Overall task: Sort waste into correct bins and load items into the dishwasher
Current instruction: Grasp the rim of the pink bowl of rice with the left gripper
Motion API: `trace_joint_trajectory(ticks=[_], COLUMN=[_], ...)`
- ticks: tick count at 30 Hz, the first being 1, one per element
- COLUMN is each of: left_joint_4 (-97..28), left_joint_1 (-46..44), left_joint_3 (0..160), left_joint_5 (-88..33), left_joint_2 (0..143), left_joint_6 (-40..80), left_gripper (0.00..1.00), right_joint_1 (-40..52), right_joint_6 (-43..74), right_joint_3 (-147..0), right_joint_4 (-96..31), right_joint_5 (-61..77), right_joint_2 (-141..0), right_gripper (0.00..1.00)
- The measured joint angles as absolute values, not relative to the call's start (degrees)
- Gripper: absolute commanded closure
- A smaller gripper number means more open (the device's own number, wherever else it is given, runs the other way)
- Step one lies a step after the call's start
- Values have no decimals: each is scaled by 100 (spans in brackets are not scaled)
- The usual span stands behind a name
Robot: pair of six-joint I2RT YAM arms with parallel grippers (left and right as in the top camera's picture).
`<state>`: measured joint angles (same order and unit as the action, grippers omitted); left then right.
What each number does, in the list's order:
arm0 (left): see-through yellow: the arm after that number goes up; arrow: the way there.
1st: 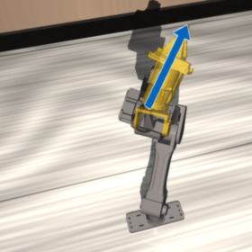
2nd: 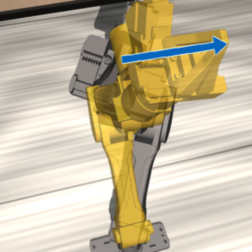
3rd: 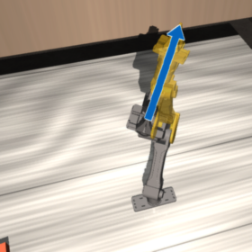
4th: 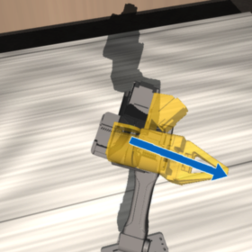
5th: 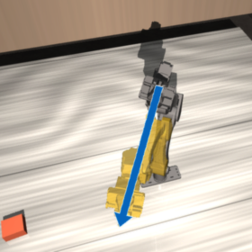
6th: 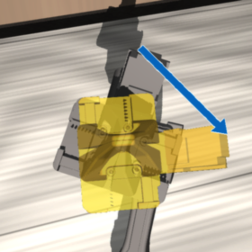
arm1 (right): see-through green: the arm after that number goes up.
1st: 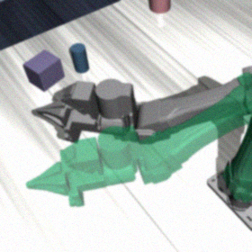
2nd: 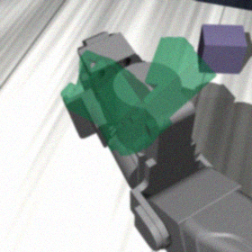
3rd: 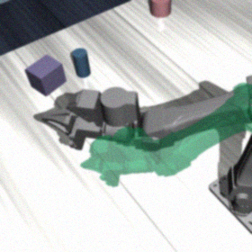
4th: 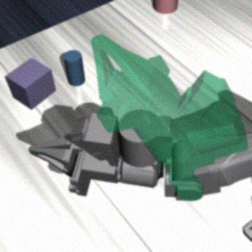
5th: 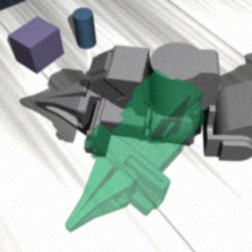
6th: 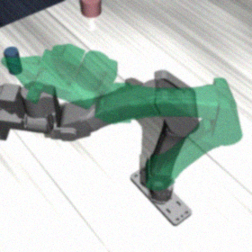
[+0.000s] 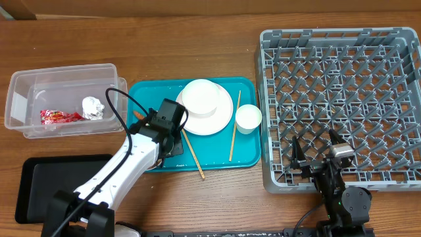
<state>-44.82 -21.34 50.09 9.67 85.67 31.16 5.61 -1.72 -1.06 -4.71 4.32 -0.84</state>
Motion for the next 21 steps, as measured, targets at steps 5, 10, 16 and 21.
trace_joint_trajectory(ticks=[5, 10, 16, 21], left_joint_4=[-5459, -6383, -7113, -7443], left_joint_1=[-2137, -2137, -2137, -2086], left_joint_3=[5623, 6464, 7199, 7271], left_joint_5=[926, 923, 867, 816], left_joint_2=[8582, 8593, 8593, 8477], left_joint_6=[3114, 3068, 2867, 2808], left_gripper=[96, 96, 95, 96], right_joint_1=[561, 561, 561, 561], right_joint_6=[-174, -174, -172, -174], right_joint_3=[-106, -106, -106, -106], right_joint_4=[-473, -469, -471, -471], right_joint_5=[432, 429, 429, 432], right_joint_2=[-84, -84, -84, -84], right_gripper=[0, 0, 0, 0])
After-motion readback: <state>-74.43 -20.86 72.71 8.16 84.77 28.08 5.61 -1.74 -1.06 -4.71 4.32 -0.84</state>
